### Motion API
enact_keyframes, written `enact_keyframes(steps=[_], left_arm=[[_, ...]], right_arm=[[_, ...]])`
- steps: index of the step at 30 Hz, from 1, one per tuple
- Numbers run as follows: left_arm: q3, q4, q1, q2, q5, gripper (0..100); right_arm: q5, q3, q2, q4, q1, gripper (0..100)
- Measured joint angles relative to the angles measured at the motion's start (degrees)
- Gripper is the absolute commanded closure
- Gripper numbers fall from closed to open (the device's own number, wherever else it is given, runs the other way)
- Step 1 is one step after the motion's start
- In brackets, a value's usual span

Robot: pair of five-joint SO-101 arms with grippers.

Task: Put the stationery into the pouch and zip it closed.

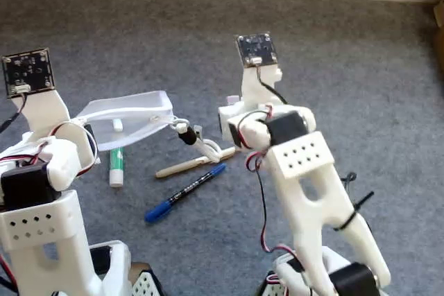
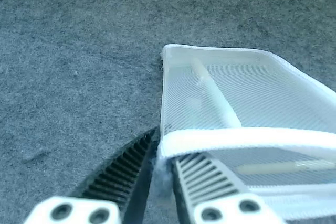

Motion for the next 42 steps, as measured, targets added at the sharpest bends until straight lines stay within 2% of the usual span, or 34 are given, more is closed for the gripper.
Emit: enact_keyframes(steps=[6,14,22,31,35,42], left_arm=[[-1.49,0.0,2.29,0.09,0.0,99],[-1.58,0.0,2.37,0.09,0.0,99],[-8.62,5.45,6.24,0.09,0.0,99],[-9.49,5.54,7.12,0.09,-0.09,99],[-9.49,5.54,7.12,0.09,-0.09,99],[-9.49,5.54,7.12,0.09,-0.09,99]], right_arm=[[0.0,3.78,-13.89,0.0,-4.75,99.4],[0.0,3.96,-26.73,-2.46,-15.91,99.4],[0.0,12.84,-28.13,-20.48,-20.92,99.4],[0.09,26.11,-28.13,-45.63,-23.03,99.4],[0.09,26.46,-30.33,-50.29,-23.12,99.4],[0.09,26.37,-32.97,-52.13,-23.21,99.4]])
